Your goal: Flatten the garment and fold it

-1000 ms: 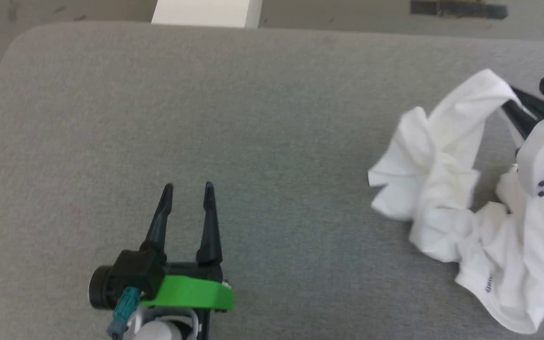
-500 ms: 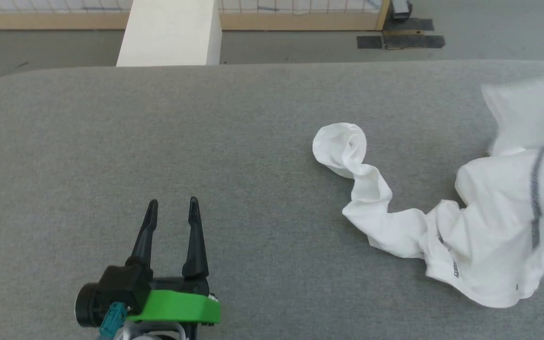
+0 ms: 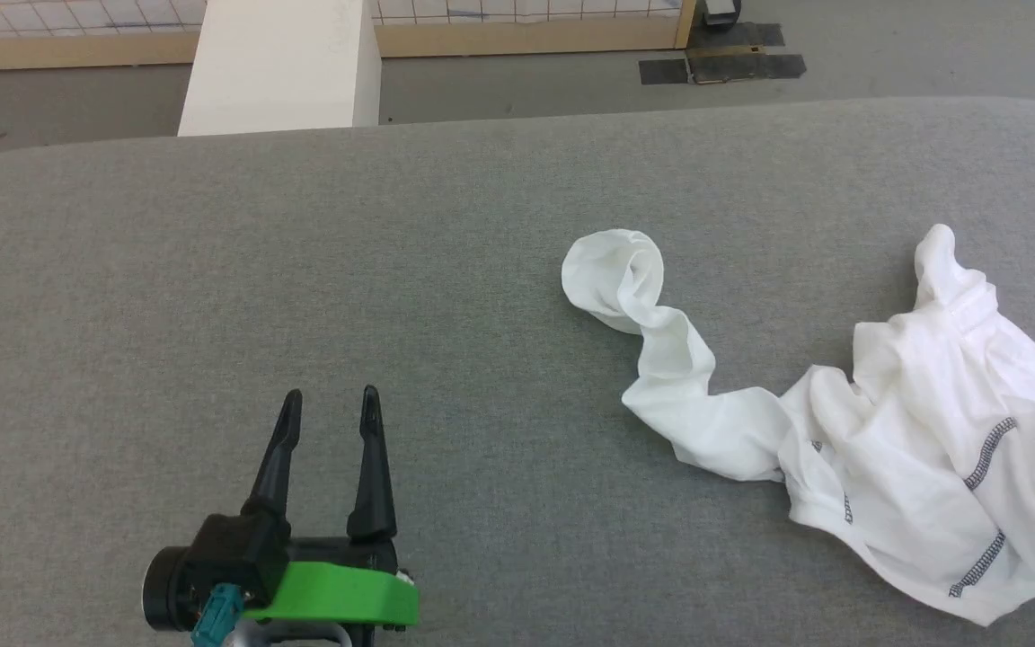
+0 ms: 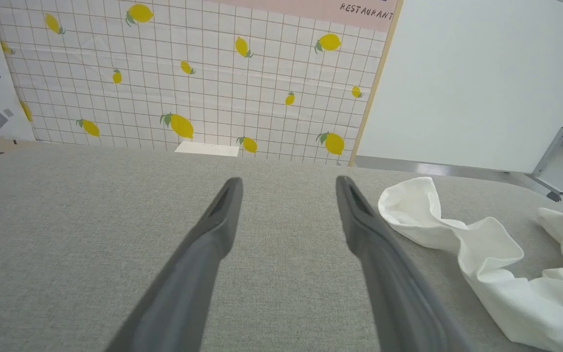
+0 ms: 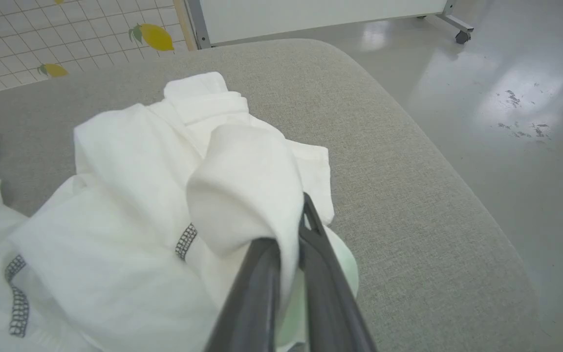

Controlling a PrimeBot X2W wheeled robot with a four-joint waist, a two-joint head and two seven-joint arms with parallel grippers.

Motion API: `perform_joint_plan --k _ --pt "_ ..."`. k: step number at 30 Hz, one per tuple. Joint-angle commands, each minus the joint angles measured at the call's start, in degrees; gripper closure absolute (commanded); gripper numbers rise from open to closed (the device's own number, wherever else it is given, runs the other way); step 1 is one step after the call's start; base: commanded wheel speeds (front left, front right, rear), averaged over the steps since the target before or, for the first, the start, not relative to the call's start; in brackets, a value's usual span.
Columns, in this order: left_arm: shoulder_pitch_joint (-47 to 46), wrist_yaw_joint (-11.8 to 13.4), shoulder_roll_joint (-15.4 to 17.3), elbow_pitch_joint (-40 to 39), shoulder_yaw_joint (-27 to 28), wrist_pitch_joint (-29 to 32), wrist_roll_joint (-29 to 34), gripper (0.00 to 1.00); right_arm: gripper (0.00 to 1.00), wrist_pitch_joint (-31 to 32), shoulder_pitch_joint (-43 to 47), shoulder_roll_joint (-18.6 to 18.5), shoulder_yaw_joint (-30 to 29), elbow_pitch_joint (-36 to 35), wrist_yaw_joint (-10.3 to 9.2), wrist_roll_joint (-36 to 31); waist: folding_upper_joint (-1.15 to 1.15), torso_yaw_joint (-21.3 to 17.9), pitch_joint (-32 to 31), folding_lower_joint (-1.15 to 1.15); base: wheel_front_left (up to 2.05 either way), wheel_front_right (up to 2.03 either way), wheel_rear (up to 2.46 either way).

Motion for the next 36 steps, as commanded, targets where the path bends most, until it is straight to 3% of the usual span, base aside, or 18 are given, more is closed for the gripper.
perform_joint_plan --k 1,2,3,9,16,24,29,36 --pt "-0.04 -0.43 -0.13 0.34 0.14 -0.22 0.54 0.00 0.60 -1.03 -0.32 0.02 1.10 1.50 -0.10 -0.26 0.00 -0.50 -0.14 0.00 0.00 0.00 0.00" --pt "-0.11 -0.51 -0.13 0.50 0.11 -0.22 0.55 0.00 0.02 -1.29 -0.65 -0.02 1.79 2.45 -0.10 -0.33 0.00 -0.59 -0.29 0.00 0.00 0.00 0.00" --pt "-0.16 -0.58 -0.13 0.68 0.10 -0.22 0.55 0.00 0.00 -1.60 -1.19 -0.20 2.47 3.26 -0.10 -0.19 0.00 -0.70 -0.54 0.00 0.00 0.00 0.00" --pt "0.34 -1.04 -0.13 0.95 0.57 -0.22 0.71 0.00 0.00 -3.25 -4.23 -2.44 4.78 1.00 -0.10 0.81 0.00 -0.88 -1.86 0.00 0.00 0.00 0.00" --pt "1.56 -1.54 -0.13 0.73 0.59 -0.22 0.84 0.00 0.00 -3.98 -4.52 0.22 8.28 -7.59 -0.10 2.48 0.00 -0.59 -2.91 0.00 0.00 0.00 0.00" --pt "2.55 -1.84 -0.13 0.45 0.50 -0.22 1.13 0.00 0.00 3.35 1.51 3.30 7.52 -5.76 -0.10 1.82 0.00 -0.09 -3.05 0.00 0.00 0.00 0.00" --pt "2.56 -1.96 -0.13 0.46 0.59 -0.22 1.31 0.00 0.00 8.10 3.80 3.55 7.19 -2.93 -0.10 0.60 0.00 -0.06 -2.60 0.00 0.00 0.00 0.00" --pt "2.16 -1.92 -0.13 0.85 0.11 -0.22 1.03 0.00 0.00 17.20 6.21 2.48 11.44 -2.04 -0.10 3.24 0.00 0.02 -2.32 0.00 0.00 0.00 0.00"
